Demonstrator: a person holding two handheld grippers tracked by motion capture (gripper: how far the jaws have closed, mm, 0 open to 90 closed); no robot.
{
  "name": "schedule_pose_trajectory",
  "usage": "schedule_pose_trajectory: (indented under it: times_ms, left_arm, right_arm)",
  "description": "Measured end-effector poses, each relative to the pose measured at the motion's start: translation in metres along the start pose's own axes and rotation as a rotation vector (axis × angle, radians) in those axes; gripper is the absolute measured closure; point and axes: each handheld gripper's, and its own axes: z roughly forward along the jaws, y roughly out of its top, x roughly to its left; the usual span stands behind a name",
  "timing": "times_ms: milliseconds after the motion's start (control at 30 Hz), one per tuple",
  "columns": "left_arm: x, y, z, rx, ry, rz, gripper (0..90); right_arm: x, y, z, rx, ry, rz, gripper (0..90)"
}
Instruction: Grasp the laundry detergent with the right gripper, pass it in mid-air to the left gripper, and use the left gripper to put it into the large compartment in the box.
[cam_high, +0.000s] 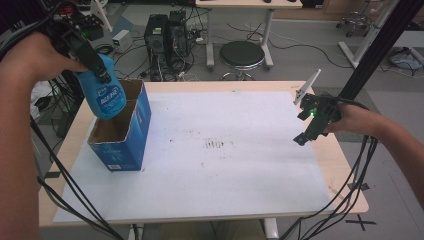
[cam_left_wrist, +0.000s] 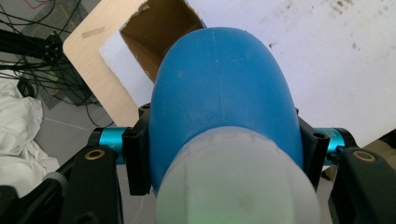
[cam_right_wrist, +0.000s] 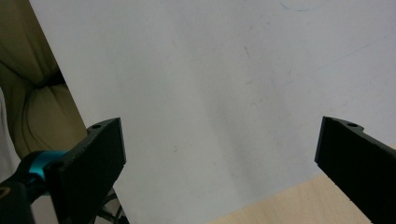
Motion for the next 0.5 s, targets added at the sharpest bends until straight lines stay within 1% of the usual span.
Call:
schedule_pose_trajectory:
  times_ms: [67, 167, 200, 300, 333, 367, 433, 500]
  left_arm:
    - [0.003, -0.003, 0.007, 0.002, 0.005, -0.008, 37.9]
    - [0.007, -0.008, 0.018, 0.008, 0.003, -0.001, 37.9]
    - [0.008, -0.009, 0.021, 0.003, -0.001, -0.006, 37.9]
    - [0.011, -0.013, 0.034, 0.018, -0.008, 0.007, 37.9]
    - [0.011, -0.014, 0.037, 0.012, -0.009, 0.013, 37.9]
    - [0.011, -0.015, 0.04, -0.001, -0.014, 0.011, 37.9]
    - [0.012, -0.016, 0.045, -0.007, -0.027, 0.01, 37.9]
    - [0.011, -0.016, 0.053, 0.011, -0.02, 0.034, 37.9]
  right_arm:
    - [0.0, 0.0, 0.0, -0.001, -0.005, 0.003, 0.9]
    - [0.001, -0.001, -0.001, 0.005, -0.007, 0.009, 0.9]
    - [0.0, -0.001, -0.001, 0.001, -0.006, 0.01, 0.9]
    - [0.0, -0.002, -0.002, -0.002, -0.011, 0.016, 0.9]
    - [0.0, -0.002, -0.001, 0.001, -0.013, 0.023, 0.9]
    - [0.0, -0.002, -0.001, 0.003, -0.015, 0.023, 0.9]
    - [0.0, -0.003, -0.001, 0.007, -0.017, 0.028, 0.9]
    - [0.0, -0.003, -0.002, 0.004, -0.02, 0.032, 0.9]
